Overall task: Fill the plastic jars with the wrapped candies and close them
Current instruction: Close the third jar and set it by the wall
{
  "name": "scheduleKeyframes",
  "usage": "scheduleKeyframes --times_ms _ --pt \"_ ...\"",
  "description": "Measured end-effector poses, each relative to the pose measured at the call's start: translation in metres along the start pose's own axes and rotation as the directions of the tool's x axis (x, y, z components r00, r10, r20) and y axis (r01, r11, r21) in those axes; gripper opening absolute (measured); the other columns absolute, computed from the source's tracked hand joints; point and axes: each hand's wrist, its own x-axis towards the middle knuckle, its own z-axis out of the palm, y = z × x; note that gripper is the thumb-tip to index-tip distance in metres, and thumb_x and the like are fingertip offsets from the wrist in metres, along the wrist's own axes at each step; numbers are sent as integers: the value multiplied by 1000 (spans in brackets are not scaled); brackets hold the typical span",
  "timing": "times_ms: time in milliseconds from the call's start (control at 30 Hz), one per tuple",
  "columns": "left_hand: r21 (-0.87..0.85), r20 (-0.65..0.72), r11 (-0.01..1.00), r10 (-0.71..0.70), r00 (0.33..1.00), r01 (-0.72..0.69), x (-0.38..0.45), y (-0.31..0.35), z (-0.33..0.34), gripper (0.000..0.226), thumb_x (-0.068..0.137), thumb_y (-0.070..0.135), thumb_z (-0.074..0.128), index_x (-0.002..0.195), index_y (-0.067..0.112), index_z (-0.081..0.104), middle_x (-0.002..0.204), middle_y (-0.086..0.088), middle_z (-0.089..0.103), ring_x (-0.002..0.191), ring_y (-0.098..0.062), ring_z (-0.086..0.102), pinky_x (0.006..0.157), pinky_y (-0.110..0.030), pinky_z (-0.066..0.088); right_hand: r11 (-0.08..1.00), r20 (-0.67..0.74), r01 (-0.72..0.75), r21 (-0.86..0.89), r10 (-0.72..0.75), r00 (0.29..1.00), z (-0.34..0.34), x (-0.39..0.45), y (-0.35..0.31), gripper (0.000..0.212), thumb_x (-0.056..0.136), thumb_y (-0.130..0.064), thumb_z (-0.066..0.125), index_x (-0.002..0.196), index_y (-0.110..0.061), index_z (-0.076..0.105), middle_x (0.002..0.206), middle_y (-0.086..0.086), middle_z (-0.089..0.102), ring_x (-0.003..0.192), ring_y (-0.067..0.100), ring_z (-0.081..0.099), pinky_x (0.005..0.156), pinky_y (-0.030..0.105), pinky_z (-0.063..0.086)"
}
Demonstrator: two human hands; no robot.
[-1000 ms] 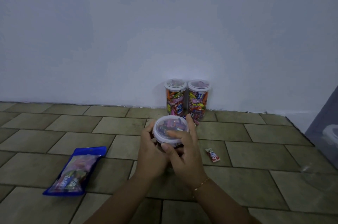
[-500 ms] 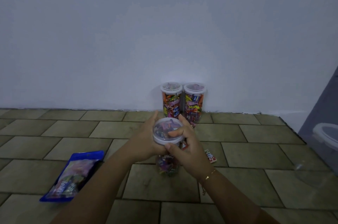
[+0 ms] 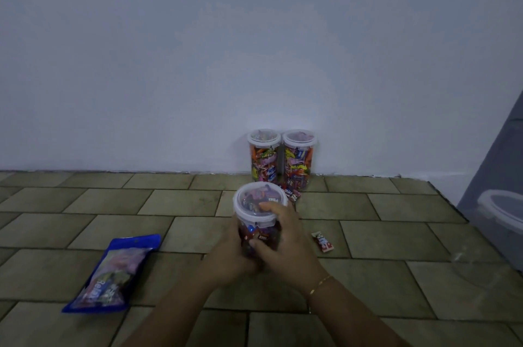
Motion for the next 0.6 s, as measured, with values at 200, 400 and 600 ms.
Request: scheduleKeyframes --times_ms 200,400,600 --pt "15 -55 1000 -23 998 23 -1 -9 23 72 77 7 73 123 40 29 112 28 48 99 14 53 76 -5 44 986 -45 -121 111 127 991 5 -11 14 101 71 -25 72 135 -61 3 151 -13 26 136 0 29 110 16 29" --pt "65 -137 997 -35 990 44 19 7 34 69 67 17 82 116 36 37 97 32 49 89 9 53 70 -8 45 888 22 -324 328 336 942 -21 3 28 98 62 -12 83 140 -33 28 130 -13 53 116 4 54 90 24 52" --pt "242 -11 956 175 984 -167 69 57 29 81 64 24 81 130 38 36 117 21 55 105 -3 57 81 -17 48 902 -170 -212 376 292 941 -67 45 36 81 56 -4 86 127 -20 48 116 -8 63 106 7 61 81 19 54"
